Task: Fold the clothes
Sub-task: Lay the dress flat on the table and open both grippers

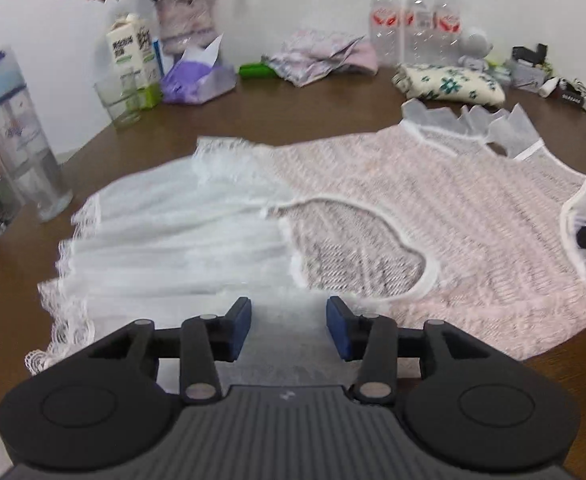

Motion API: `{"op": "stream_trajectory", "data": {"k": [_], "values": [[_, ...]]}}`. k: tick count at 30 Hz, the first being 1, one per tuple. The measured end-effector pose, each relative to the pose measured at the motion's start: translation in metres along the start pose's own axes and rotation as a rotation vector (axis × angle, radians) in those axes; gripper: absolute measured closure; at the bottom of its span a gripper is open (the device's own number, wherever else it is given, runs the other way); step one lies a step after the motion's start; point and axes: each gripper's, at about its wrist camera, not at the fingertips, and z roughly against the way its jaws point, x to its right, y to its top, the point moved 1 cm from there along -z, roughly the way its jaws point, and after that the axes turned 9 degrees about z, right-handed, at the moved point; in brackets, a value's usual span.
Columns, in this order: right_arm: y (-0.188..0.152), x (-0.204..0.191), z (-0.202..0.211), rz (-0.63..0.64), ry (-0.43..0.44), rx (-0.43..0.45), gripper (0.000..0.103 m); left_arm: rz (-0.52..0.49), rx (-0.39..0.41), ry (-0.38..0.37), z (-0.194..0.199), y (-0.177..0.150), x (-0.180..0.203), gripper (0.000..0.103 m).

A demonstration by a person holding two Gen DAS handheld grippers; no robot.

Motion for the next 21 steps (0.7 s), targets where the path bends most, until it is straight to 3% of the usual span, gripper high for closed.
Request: {"op": "stream_trajectory", "data": {"k": [8,14,16,18,21], "values": [[-0.015,-0.011,0.019,0.113,-0.027,-0.022,0.093,-0.001,0.079,0.08,0.0,-0.011,-0.01,0.052],[-0.031,-0.015,0.049,0.094,-0.044,-0.051,0.091,0.067,0.1,0.017,0.004,-0.006,-0.028,0.052],[-0.028,-0.005,0.06,0.061,-0.043,-0.004,0.082,0.103,0.116,0.01,0.012,-0.005,-0.041,0.05],[-0.02,0.011,0.069,-0.009,-0.088,0.061,0.051,0.141,0.111,0.04,0.016,-0.005,-0.057,0.045],[-0.006,0.027,0.053,-0.069,-0.155,0.082,0.046,0.176,0.088,0.011,0.019,-0.013,-0.074,0.045]]}}
